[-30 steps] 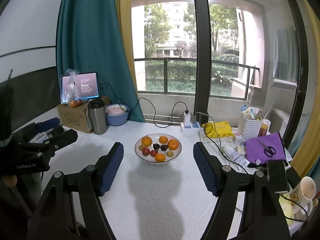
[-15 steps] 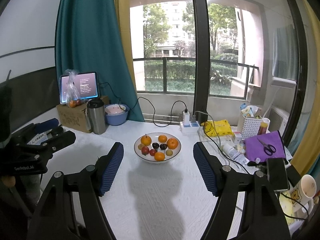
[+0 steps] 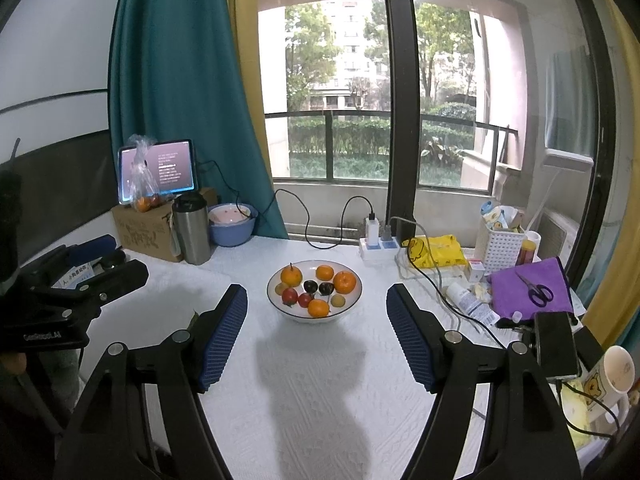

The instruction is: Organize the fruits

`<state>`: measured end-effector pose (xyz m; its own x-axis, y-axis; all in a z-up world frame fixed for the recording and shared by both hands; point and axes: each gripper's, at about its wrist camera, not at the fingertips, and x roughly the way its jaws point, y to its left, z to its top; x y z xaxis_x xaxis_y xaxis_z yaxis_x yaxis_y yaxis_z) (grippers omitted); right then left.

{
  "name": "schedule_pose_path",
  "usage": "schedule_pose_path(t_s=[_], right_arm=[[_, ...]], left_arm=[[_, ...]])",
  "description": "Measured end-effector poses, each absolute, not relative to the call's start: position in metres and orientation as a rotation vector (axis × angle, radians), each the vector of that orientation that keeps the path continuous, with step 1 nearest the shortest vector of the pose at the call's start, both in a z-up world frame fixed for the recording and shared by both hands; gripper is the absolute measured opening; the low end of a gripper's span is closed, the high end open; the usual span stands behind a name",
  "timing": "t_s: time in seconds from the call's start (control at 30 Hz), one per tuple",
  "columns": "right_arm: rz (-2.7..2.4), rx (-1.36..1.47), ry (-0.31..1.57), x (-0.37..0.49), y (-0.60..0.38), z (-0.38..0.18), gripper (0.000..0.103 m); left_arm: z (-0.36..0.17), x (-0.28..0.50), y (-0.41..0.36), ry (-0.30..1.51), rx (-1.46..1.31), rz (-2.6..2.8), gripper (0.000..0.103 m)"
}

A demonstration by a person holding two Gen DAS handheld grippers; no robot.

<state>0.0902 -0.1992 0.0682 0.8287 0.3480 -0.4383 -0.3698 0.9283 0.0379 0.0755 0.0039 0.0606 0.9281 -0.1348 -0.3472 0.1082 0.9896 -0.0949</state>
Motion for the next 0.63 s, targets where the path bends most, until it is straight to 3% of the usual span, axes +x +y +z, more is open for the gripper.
schedule_pose_path(t_s=[0.63], right_arm=[[0.379, -0.048, 0.474, 0.0963, -0.1995, 0.0608, 0.075]], left_arm=[[0.0585, 0.0794, 0.0005, 0.373, -0.073, -0.128, 0.098]])
